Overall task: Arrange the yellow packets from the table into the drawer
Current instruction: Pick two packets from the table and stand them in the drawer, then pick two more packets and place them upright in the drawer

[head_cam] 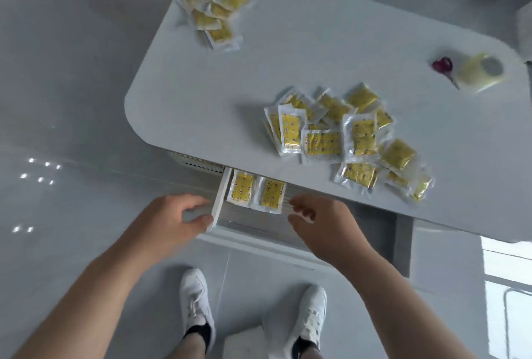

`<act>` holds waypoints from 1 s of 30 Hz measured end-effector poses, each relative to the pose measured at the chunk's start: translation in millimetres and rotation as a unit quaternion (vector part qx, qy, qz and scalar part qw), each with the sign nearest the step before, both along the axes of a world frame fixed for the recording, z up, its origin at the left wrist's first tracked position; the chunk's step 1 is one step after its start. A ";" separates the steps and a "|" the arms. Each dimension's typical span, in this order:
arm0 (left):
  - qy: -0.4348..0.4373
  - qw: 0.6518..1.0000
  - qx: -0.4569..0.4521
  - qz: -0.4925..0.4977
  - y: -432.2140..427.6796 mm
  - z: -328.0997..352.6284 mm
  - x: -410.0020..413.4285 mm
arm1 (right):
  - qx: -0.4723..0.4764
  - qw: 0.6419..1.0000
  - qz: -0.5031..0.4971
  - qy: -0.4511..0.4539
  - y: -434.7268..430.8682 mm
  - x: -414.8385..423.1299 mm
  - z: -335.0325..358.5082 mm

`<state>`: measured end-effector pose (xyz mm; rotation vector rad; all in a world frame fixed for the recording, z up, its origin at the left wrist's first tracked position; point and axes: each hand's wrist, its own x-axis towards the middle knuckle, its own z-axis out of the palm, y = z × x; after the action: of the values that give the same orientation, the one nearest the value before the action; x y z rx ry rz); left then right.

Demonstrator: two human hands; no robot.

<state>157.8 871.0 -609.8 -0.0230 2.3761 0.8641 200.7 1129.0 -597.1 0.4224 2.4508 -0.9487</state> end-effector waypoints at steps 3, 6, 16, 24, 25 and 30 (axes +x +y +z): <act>0.010 1.000 -0.002 -0.021 -0.8 66.6 -5.2 | 0.022 0.999 0.047 0.016 6.5 -10.7 72.1; 0.025 0.999 0.002 -0.034 -6.8 130.8 -13.2 | 0.055 0.996 0.064 0.027 7.5 -17.1 140.4; 0.105 0.990 0.024 -0.095 -96.9 317.5 -36.1 | 0.034 0.994 0.022 0.106 -75.0 -18.0 313.3; 0.148 0.985 0.061 -0.071 -166.4 372.7 -61.3 | 0.003 0.988 0.008 0.155 -147.8 -53.6 351.0; 0.156 0.983 0.067 -0.072 -170.7 377.9 -66.7 | 0.003 0.987 0.010 0.158 -151.9 -60.4 354.0; 0.160 0.983 0.073 -0.056 -191.3 388.6 -101.5 | 0.002 0.985 0.016 0.173 -174.2 -101.5 356.9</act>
<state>56.3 679.7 -221.2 0.3280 2.5693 1.0508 99.2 954.8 -240.2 0.2331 2.7593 -1.0802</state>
